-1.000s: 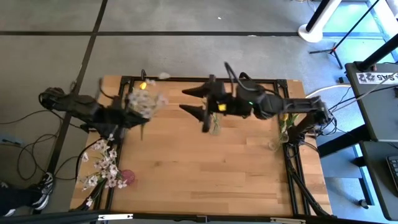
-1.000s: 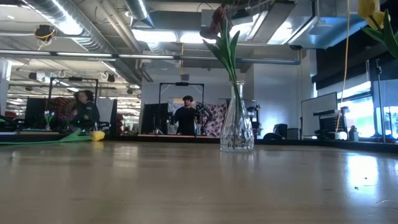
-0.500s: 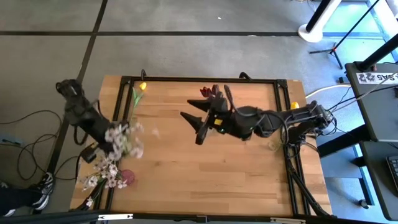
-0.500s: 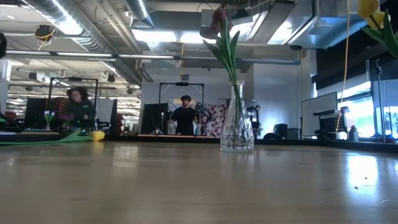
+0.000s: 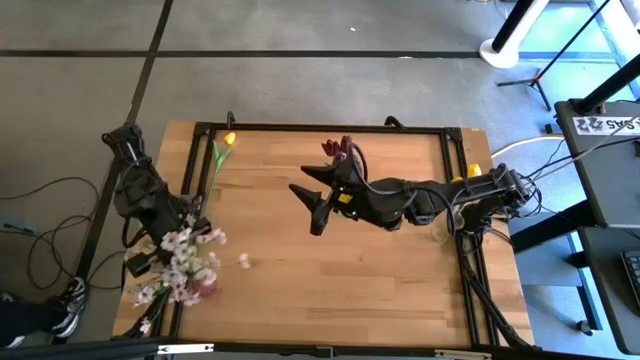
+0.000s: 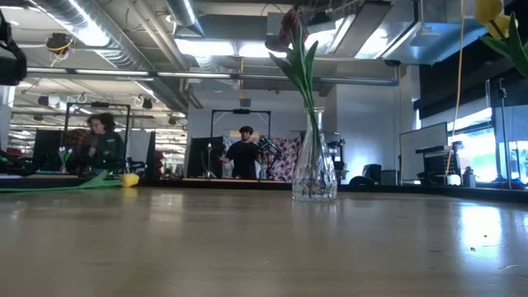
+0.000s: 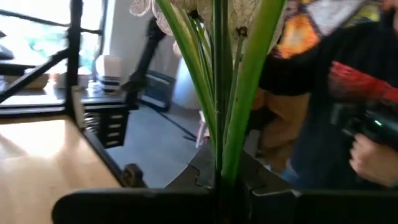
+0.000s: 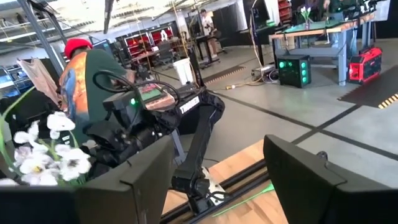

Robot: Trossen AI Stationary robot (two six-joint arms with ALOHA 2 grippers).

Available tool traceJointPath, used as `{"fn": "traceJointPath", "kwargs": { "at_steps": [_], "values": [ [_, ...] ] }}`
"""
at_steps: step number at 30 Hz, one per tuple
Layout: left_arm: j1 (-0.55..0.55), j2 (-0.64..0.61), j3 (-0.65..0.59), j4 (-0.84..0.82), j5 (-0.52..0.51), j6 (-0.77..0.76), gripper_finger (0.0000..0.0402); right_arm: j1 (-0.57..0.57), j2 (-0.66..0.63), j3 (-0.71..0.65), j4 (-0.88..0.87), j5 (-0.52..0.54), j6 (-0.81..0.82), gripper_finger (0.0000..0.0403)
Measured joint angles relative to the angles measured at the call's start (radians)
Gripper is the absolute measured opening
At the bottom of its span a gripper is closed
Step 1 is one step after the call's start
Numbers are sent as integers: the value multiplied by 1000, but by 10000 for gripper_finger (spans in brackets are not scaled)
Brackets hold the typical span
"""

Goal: Sort flowers into vase by color
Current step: Put the white flowers into the violet vase

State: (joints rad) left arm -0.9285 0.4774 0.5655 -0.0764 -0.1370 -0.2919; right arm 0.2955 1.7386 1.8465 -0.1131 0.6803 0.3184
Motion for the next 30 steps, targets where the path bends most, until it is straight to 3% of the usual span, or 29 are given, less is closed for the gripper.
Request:
{"fn": "traceJointPath", "kwargs": {
  "at_steps": [10, 21, 30],
  "values": [
    [-98, -21, 0, -74, -22, 74, 4, 0, 0, 0, -41, -10, 68, 250],
    [-134, -27, 0, -153, 9, 195, 3, 0, 0, 0, -47, -10, 103, 250],
    [-136, -27, -31, -189, 24, 196, 3, -1, 0, 0, -47, -8, 121, 250]
  ]
}}
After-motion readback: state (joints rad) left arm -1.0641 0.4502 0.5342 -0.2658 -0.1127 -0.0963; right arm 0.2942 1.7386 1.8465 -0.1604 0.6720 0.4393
